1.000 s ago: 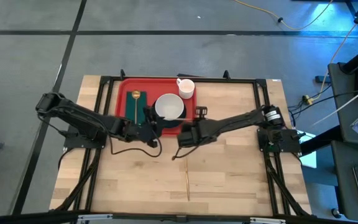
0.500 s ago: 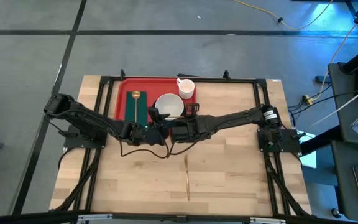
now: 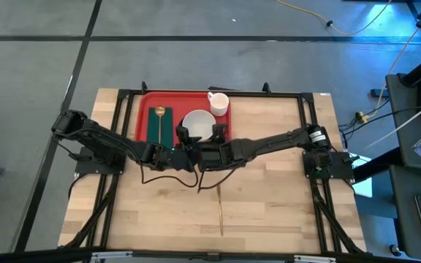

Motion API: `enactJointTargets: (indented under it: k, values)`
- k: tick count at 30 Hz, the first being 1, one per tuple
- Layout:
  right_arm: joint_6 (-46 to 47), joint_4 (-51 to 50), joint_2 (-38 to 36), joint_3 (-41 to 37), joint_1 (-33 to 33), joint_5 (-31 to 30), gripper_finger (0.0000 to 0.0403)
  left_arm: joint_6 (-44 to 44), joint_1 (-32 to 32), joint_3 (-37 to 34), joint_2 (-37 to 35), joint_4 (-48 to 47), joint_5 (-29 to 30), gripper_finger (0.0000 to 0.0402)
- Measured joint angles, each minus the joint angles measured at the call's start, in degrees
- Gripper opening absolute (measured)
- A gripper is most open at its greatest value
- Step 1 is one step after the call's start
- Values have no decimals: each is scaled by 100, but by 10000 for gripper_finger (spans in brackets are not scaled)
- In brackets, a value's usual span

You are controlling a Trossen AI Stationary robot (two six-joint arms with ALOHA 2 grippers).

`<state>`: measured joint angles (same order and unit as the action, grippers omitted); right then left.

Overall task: Set up tray
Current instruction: Put the gold fork on the green napkin to the left of the gold spoon

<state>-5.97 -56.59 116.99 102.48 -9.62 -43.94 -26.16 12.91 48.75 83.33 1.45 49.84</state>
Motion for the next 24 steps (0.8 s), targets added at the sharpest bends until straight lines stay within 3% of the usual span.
enactJointTargets:
  k: [24]
  values:
    - [-111,382,0,-13,-188,-188,0,49,1,0,-13,-196,-129,107]
